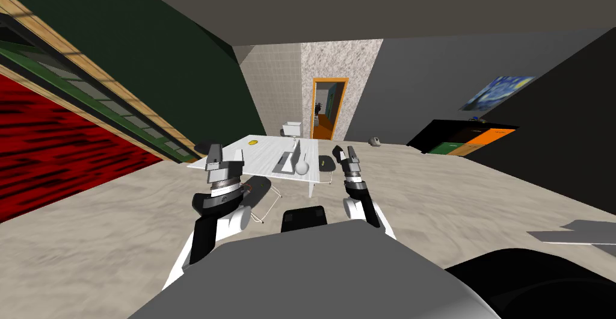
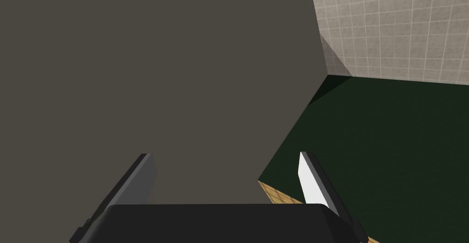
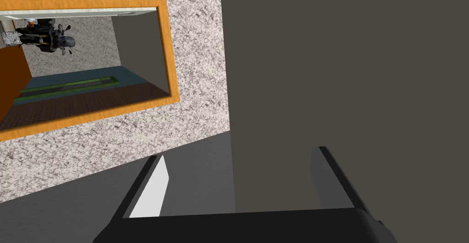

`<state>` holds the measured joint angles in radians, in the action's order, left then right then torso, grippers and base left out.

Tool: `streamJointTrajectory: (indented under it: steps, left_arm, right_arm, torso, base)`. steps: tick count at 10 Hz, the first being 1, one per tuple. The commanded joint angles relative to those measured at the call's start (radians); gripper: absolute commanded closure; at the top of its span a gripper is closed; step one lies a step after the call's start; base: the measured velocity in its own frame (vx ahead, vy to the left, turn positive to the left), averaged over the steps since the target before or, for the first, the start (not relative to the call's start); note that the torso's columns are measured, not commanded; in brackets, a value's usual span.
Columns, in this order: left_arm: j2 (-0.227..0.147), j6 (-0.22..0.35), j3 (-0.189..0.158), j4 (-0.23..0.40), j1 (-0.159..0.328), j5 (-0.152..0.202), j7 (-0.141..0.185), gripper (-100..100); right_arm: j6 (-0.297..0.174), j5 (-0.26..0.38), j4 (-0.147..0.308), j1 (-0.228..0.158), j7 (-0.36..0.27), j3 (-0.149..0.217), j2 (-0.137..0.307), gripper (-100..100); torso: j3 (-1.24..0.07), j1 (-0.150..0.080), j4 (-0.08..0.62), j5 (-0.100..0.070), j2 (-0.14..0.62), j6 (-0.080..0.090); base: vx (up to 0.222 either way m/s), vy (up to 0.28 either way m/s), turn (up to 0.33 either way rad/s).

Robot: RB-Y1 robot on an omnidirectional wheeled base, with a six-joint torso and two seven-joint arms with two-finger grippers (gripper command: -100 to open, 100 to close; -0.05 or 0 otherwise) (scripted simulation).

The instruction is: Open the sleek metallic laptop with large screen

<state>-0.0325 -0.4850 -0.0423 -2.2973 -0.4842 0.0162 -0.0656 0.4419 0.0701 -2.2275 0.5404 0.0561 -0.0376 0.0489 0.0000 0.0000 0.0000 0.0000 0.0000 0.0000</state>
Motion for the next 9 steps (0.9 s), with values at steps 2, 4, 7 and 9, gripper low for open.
streamJointTrajectory:
  steps: [2,4,7,9]
  left_arm:
    - [0.0,0.0,0.0,0.0,0.0,0.0,0.0,0]
    - [0.0,0.0,0.0,0.0,0.0,0.0,0.0,0]
    - [0.0,0.0,0.0,0.0,0.0,0.0,0.0,0]
    - [0.0,0.0,0.0,0.0,0.0,0.0,0.0,0]
  right_arm:
    - [0.0,0.0,0.0,0.0,0.0,0.0,0.0,0]
    - [0.0,0.0,0.0,0.0,0.0,0.0,0.0,0]
    - [0.0,0.0,0.0,0.0,0.0,0.0,0.0,0]
    - [0.0,0.0,0.0,0.0,0.0,0.0,0.0,0]
  torso:
    - [-0.209,0.0,0.105,0.0,0.104,0.0]
    - [-0.497,0.0,0.248,0.0,0.248,0.0]
    - [-0.939,0.0,0.47,0.0,0.47,0.0]
    - [-1.234,0.0,0.617,0.0,0.618,0.0]
  base:
    - [0.0,0.0,0.0]
    - [0.0,0.0,0.0]
    - [0.0,0.0,0.0]
    - [0.0,0.0,0.0]
